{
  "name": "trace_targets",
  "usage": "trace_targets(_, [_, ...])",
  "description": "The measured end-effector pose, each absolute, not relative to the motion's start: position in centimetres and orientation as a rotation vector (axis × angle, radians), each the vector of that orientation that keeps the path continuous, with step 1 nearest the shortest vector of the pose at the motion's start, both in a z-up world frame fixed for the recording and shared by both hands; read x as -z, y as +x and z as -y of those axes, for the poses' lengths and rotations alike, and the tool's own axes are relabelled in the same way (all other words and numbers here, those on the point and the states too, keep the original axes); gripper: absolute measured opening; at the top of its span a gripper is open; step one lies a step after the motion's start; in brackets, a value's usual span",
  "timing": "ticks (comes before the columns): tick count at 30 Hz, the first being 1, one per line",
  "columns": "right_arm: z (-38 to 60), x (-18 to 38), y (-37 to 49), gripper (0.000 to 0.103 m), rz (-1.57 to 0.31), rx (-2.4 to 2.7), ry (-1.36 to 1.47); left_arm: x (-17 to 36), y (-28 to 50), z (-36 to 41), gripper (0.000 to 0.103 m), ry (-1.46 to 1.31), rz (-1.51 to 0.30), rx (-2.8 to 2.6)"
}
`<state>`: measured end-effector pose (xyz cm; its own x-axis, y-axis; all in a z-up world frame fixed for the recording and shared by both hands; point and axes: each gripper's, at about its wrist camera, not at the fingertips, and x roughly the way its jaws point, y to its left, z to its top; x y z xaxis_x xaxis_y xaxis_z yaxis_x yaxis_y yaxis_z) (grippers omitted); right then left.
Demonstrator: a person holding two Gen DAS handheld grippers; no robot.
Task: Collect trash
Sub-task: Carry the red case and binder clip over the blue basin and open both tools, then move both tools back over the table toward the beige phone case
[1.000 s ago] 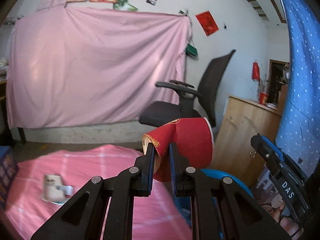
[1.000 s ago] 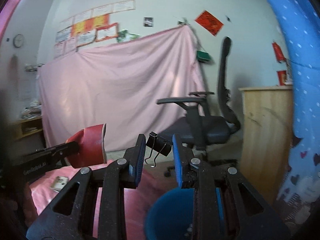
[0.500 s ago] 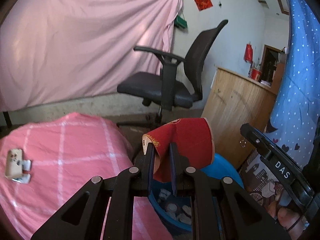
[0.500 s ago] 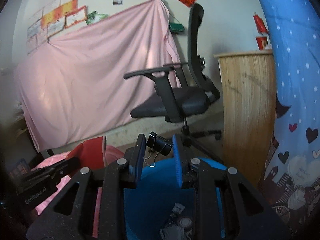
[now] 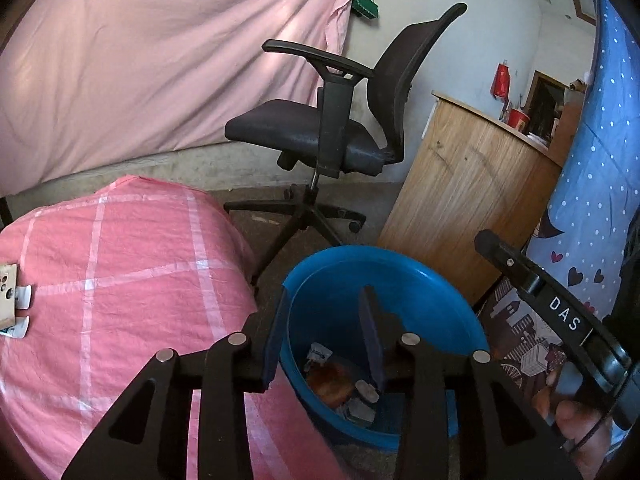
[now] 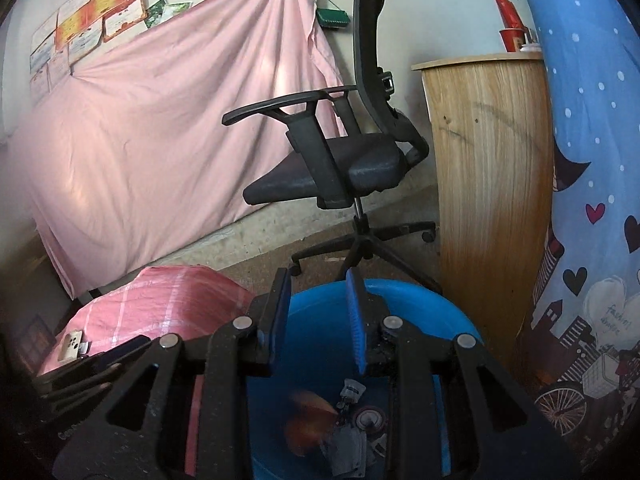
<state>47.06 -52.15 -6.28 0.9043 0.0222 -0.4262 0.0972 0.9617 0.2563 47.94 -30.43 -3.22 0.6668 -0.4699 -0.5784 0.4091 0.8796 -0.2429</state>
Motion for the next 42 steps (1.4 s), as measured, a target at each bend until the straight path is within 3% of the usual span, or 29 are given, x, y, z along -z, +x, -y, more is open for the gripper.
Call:
trace_targets(14, [51.9, 6.2, 47.1, 0.059, -0.43, 0.04, 0.275, 2.9, 47.6, 28.1, 0.031, -0.116, -0.648, 0.44])
trace_targets(27, [51.6, 5.8, 47.0, 0.08, -0.4, 0.059, 0.271, 2.2, 47.4, 25.2, 0.032, -0.151, -0.611, 0.381])
trace_targets(42, [51.1, 4.8, 46.4, 0.103, -0.325, 0.076, 0.29, 0.8, 46.4, 20.7, 0.049, -0.194, -0.545, 0.296])
